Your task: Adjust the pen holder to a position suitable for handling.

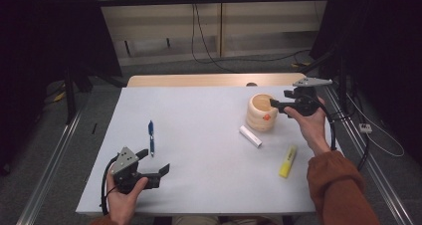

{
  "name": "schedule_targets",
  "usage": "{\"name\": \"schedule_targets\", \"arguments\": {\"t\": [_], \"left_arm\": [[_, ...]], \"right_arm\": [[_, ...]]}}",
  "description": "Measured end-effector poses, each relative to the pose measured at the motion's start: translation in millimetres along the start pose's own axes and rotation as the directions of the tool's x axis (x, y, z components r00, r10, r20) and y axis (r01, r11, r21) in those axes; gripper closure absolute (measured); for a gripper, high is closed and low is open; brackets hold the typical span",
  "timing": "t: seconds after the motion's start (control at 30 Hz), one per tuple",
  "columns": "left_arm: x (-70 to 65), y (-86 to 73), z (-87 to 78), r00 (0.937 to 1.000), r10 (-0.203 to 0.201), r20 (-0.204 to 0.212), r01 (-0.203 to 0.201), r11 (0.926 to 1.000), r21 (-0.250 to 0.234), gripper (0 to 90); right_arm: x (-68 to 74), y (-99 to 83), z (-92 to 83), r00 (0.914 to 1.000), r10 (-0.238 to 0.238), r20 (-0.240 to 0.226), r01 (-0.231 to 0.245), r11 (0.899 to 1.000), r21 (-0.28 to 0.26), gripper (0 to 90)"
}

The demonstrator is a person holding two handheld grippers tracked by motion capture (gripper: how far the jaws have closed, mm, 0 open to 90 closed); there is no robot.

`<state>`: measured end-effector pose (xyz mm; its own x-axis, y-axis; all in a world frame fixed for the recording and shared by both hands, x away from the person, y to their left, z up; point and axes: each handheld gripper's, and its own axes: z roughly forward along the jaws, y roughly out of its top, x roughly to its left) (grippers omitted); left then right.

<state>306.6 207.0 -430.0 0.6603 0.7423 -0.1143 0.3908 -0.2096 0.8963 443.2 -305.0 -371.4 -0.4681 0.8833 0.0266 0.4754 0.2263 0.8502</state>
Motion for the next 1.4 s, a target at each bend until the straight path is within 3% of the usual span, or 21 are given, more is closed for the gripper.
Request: {"name": "schedule_targets", "arguments": {"t": [0.13, 0.3, 0.4, 0.6, 0.97, 1.07, 1.4], "left_arm": [[1.0, 0.4, -0.6, 1.0000, -0.004, -0.001, 0.004, 1.0000, -0.007, 7.0], [1.2, -0.3, -0.4, 1.0000, -0.002, -0.002, 0.002, 1.0000, -0.003, 7.1], [1.4, 0.1, -1.7, 1.0000, 0.000, -0.006, 0.000, 1.0000, -0.006, 7.1], [1.2, -1.0, -1.2, 1.0000, 0.000, -0.001, 0.000, 1.0000, 0.002, 7.2], [1.5, -0.9, -1.6, 1.0000, -0.002, 0.000, 0.002, 1.0000, 0.003, 7.2], [2.3, -1.4, -2.1, 1.0000, -0.008, -0.001, 0.008, 1.0000, 0.004, 7.2], [2.4, -1.5, -2.2, 1.0000, -0.008, 0.003, 0.008, 1.0000, 0.004, 7.2]], "right_arm": [[-2.0, 6.0, 9.6, 0.9991, -0.014, 0.039, 0.014, 1.000, 0.004, 34.4], [-6.6, 11.4, 21.7, 0.9994, -0.018, 0.029, 0.017, 0.999, 0.033, 39.0], [-10.2, 7.6, 31.5, 0.9999, 0.001, 0.012, -0.002, 0.999, 0.047, 45.4], [-17.5, 1.9, 42.2, 1.0000, -0.005, 0.006, 0.005, 0.997, 0.080, 52.1], [-19.2, -0.5, 60.2, 0.9994, -0.012, -0.032, 0.016, 0.991, 0.132, 58.8], [-23.5, -0.5, 63.6, 0.9989, 0.011, -0.045, -0.005, 0.990, 0.140, 63.1], [-23.8, -2.0, 67.5, 0.9990, 0.019, -0.041, -0.012, 0.988, 0.157, 71.5]]}}
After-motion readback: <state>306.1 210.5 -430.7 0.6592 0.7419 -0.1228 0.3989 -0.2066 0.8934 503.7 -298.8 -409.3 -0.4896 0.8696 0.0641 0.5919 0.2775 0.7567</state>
